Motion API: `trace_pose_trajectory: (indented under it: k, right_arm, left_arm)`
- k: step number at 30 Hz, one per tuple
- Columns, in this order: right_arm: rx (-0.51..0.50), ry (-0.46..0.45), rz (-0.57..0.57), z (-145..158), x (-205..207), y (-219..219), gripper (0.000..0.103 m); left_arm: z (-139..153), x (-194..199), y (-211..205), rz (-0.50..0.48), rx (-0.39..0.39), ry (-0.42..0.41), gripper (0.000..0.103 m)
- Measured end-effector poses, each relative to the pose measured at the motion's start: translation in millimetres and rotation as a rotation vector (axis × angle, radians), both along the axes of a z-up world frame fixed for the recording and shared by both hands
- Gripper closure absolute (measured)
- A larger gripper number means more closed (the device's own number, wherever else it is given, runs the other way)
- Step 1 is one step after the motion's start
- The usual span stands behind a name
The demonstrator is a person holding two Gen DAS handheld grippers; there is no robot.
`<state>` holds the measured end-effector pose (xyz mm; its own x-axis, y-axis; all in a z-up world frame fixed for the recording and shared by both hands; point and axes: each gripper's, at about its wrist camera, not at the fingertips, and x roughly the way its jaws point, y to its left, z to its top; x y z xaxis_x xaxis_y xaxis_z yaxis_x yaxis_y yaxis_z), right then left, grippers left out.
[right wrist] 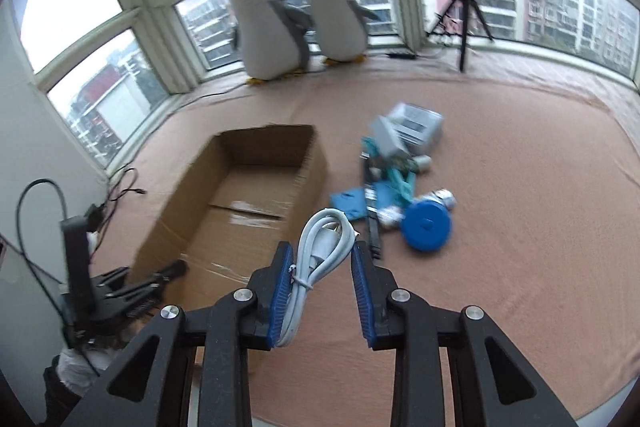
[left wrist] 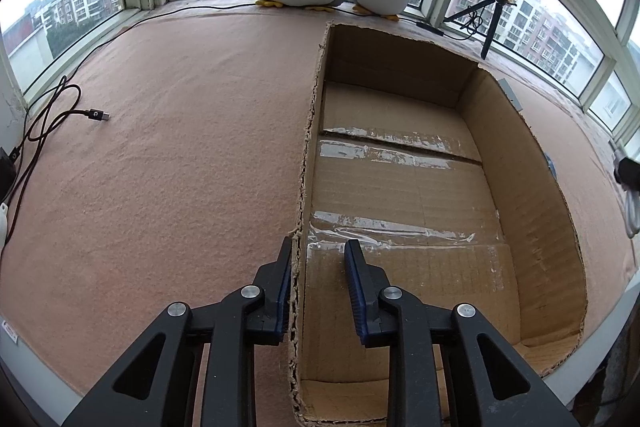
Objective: Organize rigid objects
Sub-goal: 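Carry the cable over the cardboard box and open the right gripper, then move the right tool back to the blue round tape measure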
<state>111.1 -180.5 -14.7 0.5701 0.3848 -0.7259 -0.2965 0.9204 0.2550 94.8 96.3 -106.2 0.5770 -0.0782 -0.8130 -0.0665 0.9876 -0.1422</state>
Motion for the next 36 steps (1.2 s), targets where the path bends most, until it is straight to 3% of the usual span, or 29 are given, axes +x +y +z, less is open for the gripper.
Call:
trace_pose_trajectory:
  k: [8,16,18,20,21,28,36]
  right_arm:
    - [-0.008,0.012,0.127,-11,0,65,0.076]
    - [-0.107,0.031,0.171,-41,5,105,0.076]
    - [-0.11,0.035,0.194,-45,5,109,0.072]
    - [-0.08,0.032,0.185,-43,4,105,0.054]
    - [-0.05,0.024,0.186,-40,2,100,0.052]
    - [0.013,0.002,0.123,-29,-6,60,0.052]
    - [-0.03,0.015,-0.033,-39,-1,-26,0.052]
  left_arm:
    - [0,2,-1,-0.005,0.008,0.006,0.078]
    - [1,4,-8,-0.042,0.067,0.022,0.078]
    - [1,5,-8,-0.053,0.074,0.032,0.078]
    - [1,6,-7,-0.059,0.073,0.04,0.078]
    - [1,6,-7,-0.061,0.073,0.043,0.078]
    - [1,3,-11,-0.054,0.102,0.035,0.078]
    - [1,2,-12,-0.055,0.1,0.034,0.078]
